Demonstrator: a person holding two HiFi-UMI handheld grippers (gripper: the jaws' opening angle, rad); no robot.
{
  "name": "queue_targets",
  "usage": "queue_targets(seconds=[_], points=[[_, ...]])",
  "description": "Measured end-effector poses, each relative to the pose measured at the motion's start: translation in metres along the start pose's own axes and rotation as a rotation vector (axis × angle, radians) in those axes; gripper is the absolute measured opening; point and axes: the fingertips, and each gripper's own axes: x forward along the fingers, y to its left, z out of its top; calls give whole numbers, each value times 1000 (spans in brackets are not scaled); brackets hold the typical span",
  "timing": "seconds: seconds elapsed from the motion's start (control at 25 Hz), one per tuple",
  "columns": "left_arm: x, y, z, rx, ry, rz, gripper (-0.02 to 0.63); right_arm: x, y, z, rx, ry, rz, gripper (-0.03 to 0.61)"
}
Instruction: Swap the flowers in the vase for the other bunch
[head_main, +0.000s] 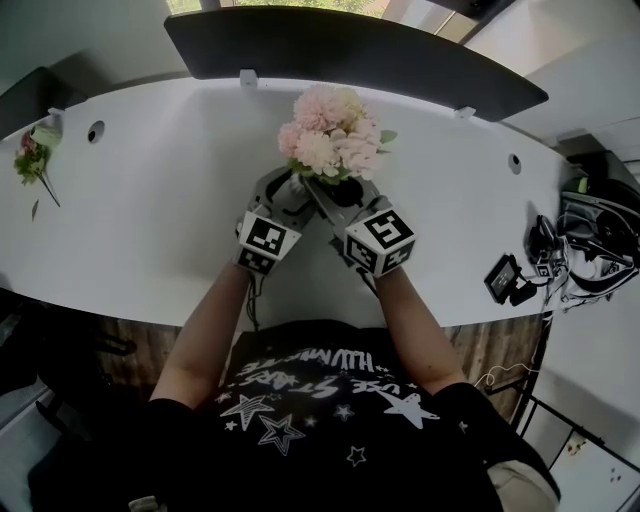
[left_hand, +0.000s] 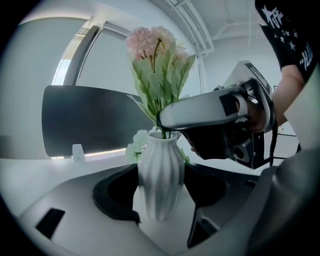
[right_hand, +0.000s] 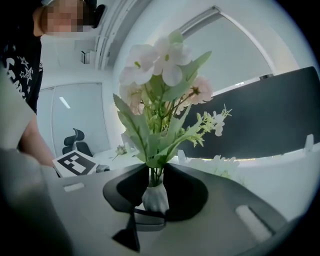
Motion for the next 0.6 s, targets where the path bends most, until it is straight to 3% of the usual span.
queue_targets(seconds=[0.6], points=[[0,1,0,-17,-5,-4,295,-14,4,-20,72,30,-34,124]])
